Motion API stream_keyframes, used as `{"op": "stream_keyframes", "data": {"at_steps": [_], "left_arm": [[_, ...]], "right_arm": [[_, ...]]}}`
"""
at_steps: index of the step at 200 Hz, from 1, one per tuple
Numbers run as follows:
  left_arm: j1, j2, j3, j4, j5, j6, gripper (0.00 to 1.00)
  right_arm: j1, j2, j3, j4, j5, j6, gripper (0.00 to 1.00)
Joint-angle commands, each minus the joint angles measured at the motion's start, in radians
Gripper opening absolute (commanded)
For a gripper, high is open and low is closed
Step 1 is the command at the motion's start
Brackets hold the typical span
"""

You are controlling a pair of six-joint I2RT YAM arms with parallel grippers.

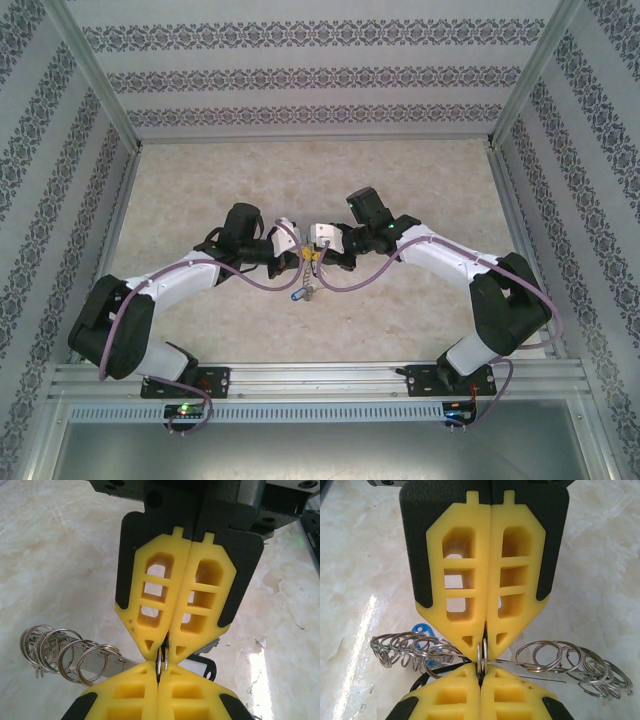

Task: Put the keys on the keyring

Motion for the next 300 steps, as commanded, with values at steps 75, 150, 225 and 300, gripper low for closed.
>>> {"op": "stream_keyframes", "data": {"at_steps": [75, 150, 225, 300], "left_arm": [[-0.001, 0.070, -0.096, 0.336, 0.133, 0.002, 0.00], [0.002, 0.119, -0.107, 0.442, 0.141, -0.027, 0.00], [0.001, 0.114, -0.129, 0.518, 0.119, -0.062, 0.00], [0.002, 0.065, -0.127, 0.508, 0.122, -0.069, 0.00]], "right_arm": [[-0.083, -0.052, -0.148, 0.213, -0.224, 0.057, 0.26], [-0.087, -0.011, -0.137, 0.231, -0.197, 0.079, 0.18], [-0.094, -0.025, -0.174, 0.312, -0.279, 0.090, 0.17], [-0.094, 0.008, -0.157, 0.296, -0.268, 0.092, 0.16]]}}
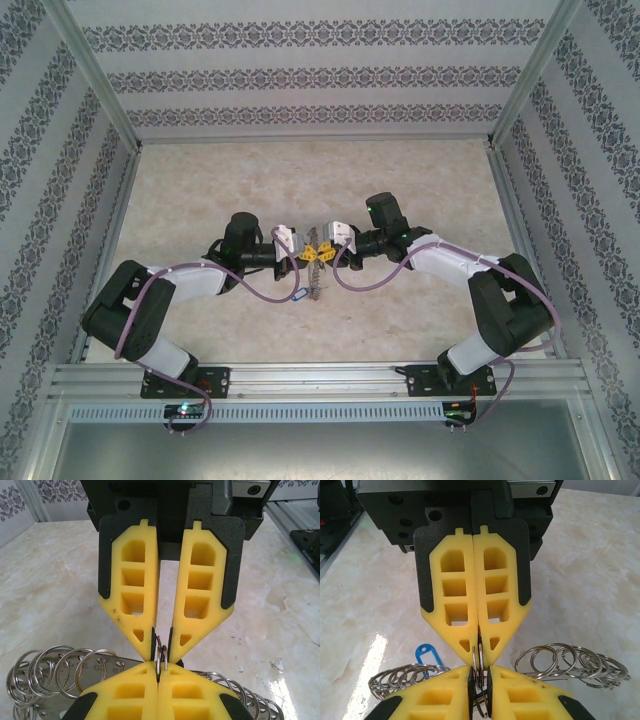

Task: Put the keys on the keyring

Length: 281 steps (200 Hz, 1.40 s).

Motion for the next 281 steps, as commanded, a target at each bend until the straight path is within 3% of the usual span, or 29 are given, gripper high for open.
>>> {"op": "stream_keyframes", "data": {"at_steps": [1, 28, 43, 73, 99, 130, 154, 187, 198, 210, 235, 281], "left_arm": [[-0.001, -0.041, 0.003, 0.044, 0.033, -0.010, 0.00], [0.000, -0.043, 0.011, 0.037, 0.036, -0.009, 0.00], [-0.001, -0.036, 0.013, 0.038, 0.037, -0.010, 0.00], [0.000, -0.034, 0.054, -0.080, 0.025, 0.004, 0.00], [-0.001, -0.033, 0.144, -0.341, -0.007, 0.067, 0.14], [-0.001, -0.045, 0.159, -0.389, -0.027, 0.073, 0.19], [-0.007, -0.033, 0.194, -0.460, -0.033, 0.101, 0.19], [-0.007, -0.041, 0.200, -0.465, -0.014, 0.106, 0.14], [-0.007, -0.044, 0.206, -0.487, -0.001, 0.124, 0.00], [-0.008, -0.047, 0.211, -0.502, 0.009, 0.146, 0.00], [-0.005, -0.070, 0.153, -0.385, 0.000, 0.121, 0.00], [-0.004, -0.069, 0.140, -0.333, 0.057, 0.112, 0.00]], "right_arm": [[0.008, 0.024, 0.017, 0.000, -0.036, 0.004, 0.16], [0.005, 0.020, 0.015, -0.008, -0.033, -0.005, 0.14], [0.005, 0.018, 0.018, -0.008, -0.039, -0.007, 0.00], [0.007, 0.004, 0.026, -0.023, -0.016, -0.005, 0.00], [0.021, -0.031, 0.051, -0.088, 0.048, -0.012, 0.00], [0.061, -0.039, 0.103, -0.183, 0.140, -0.047, 0.00], [0.064, -0.031, 0.122, -0.187, 0.128, -0.044, 0.00], [0.065, -0.028, 0.128, -0.196, 0.136, -0.051, 0.00], [0.062, -0.031, 0.123, -0.192, 0.135, -0.052, 0.00], [0.049, -0.032, 0.107, -0.170, 0.102, -0.045, 0.00], [-0.007, -0.044, 0.026, -0.006, -0.052, 0.047, 0.15], [-0.015, -0.046, -0.010, 0.026, -0.063, 0.058, 0.17]]}}
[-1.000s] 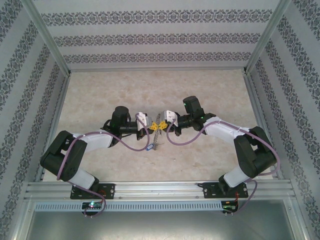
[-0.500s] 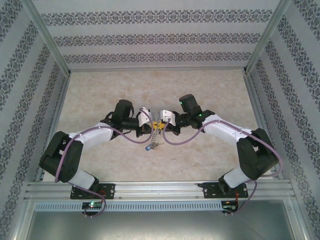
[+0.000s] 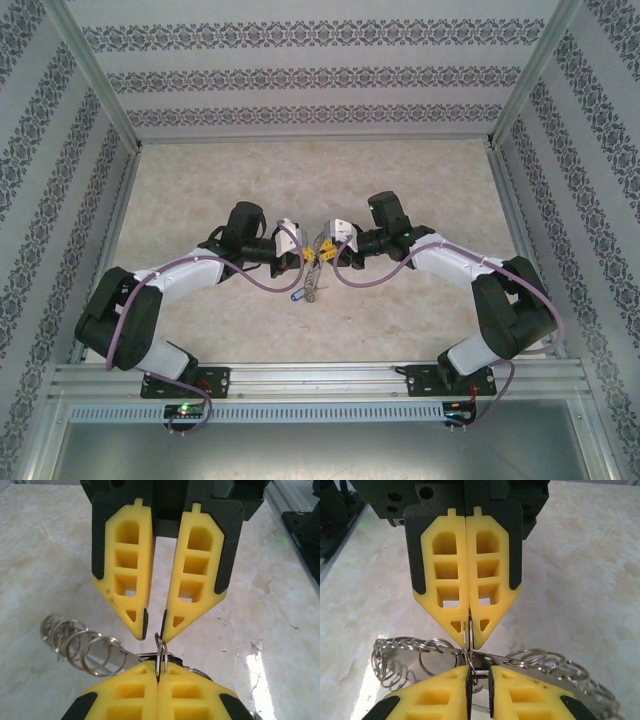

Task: Put the keys on the keyring

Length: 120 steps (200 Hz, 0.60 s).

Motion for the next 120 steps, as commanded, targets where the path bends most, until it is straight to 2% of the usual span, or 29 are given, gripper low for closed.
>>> {"op": "stream_keyframes", "data": {"at_steps": [1, 37, 101, 111, 120], "left_arm": [[-0.008, -0.015, -0.001, 0.084, 0.071, 0.006, 0.00], [-0.008, -0.009, -0.026, 0.167, 0.058, -0.022, 0.00], [-0.008, 0.010, -0.057, 0.299, 0.062, -0.074, 0.00], [-0.008, 0.013, -0.061, 0.307, 0.062, -0.075, 0.00], [-0.008, 0.013, -0.066, 0.316, 0.059, -0.076, 0.00]], "right_arm": [[-0.004, -0.025, -0.012, 0.058, -0.072, 0.025, 0.17], [-0.001, -0.010, -0.011, 0.051, -0.070, 0.023, 0.12], [0.021, 0.022, 0.000, 0.037, -0.089, 0.013, 0.13], [0.021, 0.030, 0.005, 0.028, -0.088, 0.005, 0.11], [0.021, 0.038, 0.009, 0.018, -0.086, 0.001, 0.05]]}}
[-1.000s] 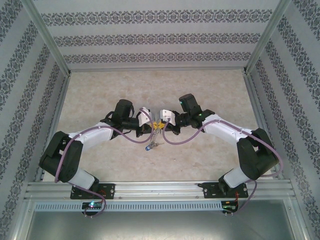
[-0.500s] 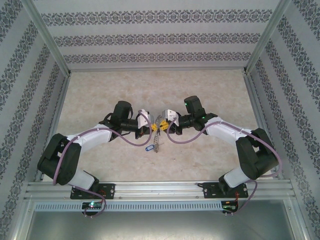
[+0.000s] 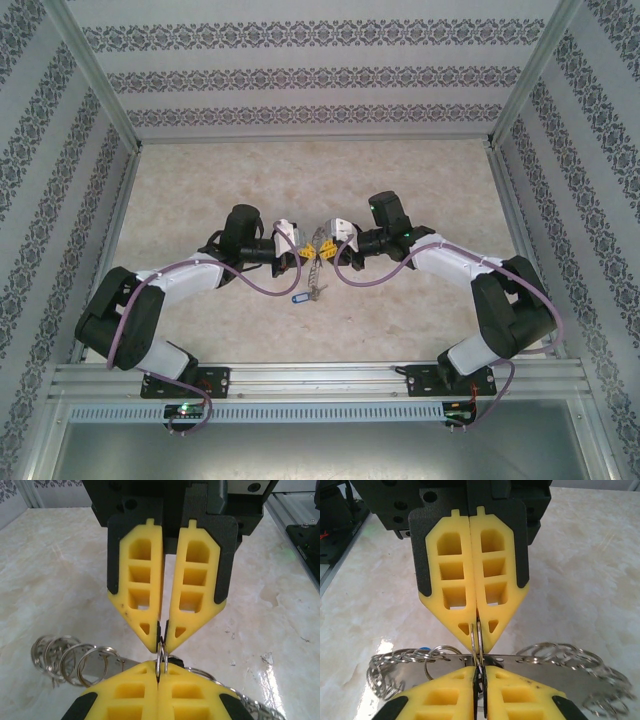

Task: Put the keys on the keyring

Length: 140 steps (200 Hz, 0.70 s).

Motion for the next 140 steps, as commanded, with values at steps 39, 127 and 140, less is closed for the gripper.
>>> {"op": "stream_keyframes", "data": {"at_steps": [39, 127, 140], "left_arm": [[-0.010, 0.010, -0.014, 0.150, 0.040, -0.022, 0.00], [-0.009, 0.026, -0.017, 0.161, 0.018, -0.030, 0.00], [-0.009, 0.032, -0.018, 0.167, 0.017, -0.032, 0.00]], "right_arm": [[0.021, 0.046, 0.014, -0.012, -0.030, -0.017, 0.01], [0.051, 0.101, 0.097, -0.122, 0.012, -0.048, 0.01], [0.047, 0.092, 0.082, -0.062, -0.018, -0.025, 0.03]]}}
